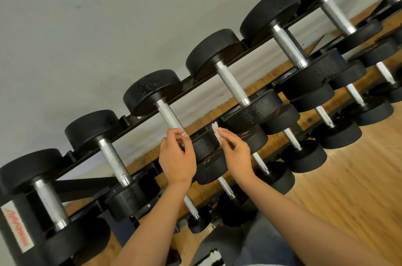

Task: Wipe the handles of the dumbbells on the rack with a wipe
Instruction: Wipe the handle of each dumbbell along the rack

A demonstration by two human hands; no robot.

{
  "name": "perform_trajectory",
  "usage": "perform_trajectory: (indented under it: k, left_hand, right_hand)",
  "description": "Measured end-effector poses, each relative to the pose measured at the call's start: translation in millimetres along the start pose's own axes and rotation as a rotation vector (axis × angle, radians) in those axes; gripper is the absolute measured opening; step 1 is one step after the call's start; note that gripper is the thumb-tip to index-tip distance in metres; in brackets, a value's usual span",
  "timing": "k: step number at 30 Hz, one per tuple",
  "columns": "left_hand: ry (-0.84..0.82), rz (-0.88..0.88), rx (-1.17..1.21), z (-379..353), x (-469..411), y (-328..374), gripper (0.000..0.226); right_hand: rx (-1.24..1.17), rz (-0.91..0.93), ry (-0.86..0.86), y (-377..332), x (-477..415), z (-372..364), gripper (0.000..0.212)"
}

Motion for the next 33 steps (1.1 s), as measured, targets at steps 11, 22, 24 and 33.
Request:
perform_trajectory:
  k: [11,22,24,33]
  left_hand:
    - [-0.006,0.008,0.009,0,0,0,0.004]
    - [0.000,-0.011,0.012,1,1,3,0.003]
    - [0.000,-0.009,0.013,1,1,3,0.003]
    - [-0.008,-0.004,-0.002,1,1,2,0.005]
  right_hand:
    - [-0.014,-0.083,-0.088,19,-8,-7,0.035]
    - [-0.138,-0.199,-0.279,24,1,-19,0.045]
    - [-0.098,-0.182,-0.317,27,5,-18,0.050]
    - [0.060,-0.126,-0.369,17,-1,-25,0.075]
Point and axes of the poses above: each hand's wrist, its own x-axis away from the middle knuckle, its own z-axis out of the back of the hand, y = z × x, the point moved 8 cm from there along -x, towards the middle knuckle, and after that the axes turned 1 degree about -z, right-handed, at the moved point
